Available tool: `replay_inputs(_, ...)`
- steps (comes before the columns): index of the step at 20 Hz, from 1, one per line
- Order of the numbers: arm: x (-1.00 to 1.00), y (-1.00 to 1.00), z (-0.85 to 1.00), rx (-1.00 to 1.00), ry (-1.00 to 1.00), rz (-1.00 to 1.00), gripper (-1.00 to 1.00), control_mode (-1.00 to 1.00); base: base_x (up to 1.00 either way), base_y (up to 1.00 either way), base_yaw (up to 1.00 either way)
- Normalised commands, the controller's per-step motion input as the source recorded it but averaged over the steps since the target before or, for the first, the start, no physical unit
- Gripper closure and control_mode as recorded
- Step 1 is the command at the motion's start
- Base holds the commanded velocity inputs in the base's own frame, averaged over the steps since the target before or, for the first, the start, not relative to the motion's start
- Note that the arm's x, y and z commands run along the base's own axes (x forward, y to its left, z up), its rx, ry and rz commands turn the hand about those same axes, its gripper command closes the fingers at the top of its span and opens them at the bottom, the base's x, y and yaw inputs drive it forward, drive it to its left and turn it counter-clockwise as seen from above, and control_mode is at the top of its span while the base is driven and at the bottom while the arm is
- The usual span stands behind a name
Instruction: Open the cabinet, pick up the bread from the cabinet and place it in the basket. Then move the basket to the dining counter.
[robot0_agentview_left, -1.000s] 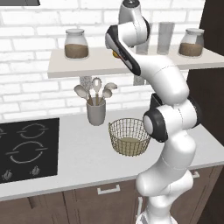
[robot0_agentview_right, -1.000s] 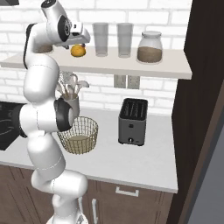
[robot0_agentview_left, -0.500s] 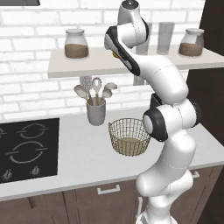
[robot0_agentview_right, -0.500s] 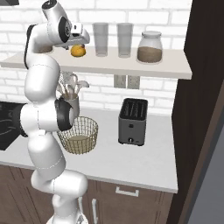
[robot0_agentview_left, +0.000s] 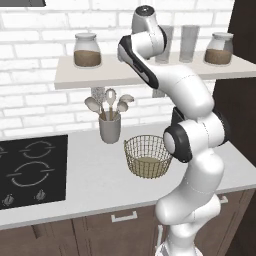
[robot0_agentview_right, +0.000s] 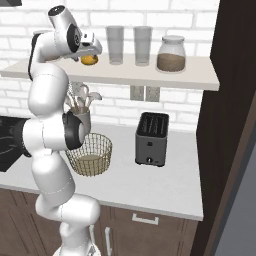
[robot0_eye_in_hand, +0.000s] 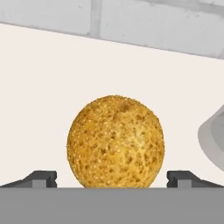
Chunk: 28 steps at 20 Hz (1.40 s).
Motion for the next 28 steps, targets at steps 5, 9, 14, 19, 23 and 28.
replay_inputs(5,0.20,-0.16,-0.30,-0.04,0.00,0.00,-1.00,-1.00,0.00,0.00,0.00)
replay_inputs(9,0.13,-0.05,-0.12,-0.01,0.00,0.00,-1.00,-1.00,0.00,0.00,0.00)
replay_inputs(14,0.07,0.00,0.00,0.00,-0.01,0.00,-1.00,-1.00,0.00,0.00,0.00)
replay_inputs(19,0.00,0.00,-0.02,0.00,-0.05,0.00,1.00,-1.00,0.00,0.00,0.00)
replay_inputs(23,-0.44,0.00,-0.01,0.00,-0.10,-0.03,1.00,-1.00,0.00,0.00,0.00)
replay_inputs(28,-1.00,-0.13,0.00,0.06,-0.12,-0.07,1.00,-1.00,0.00,0.00,0.00)
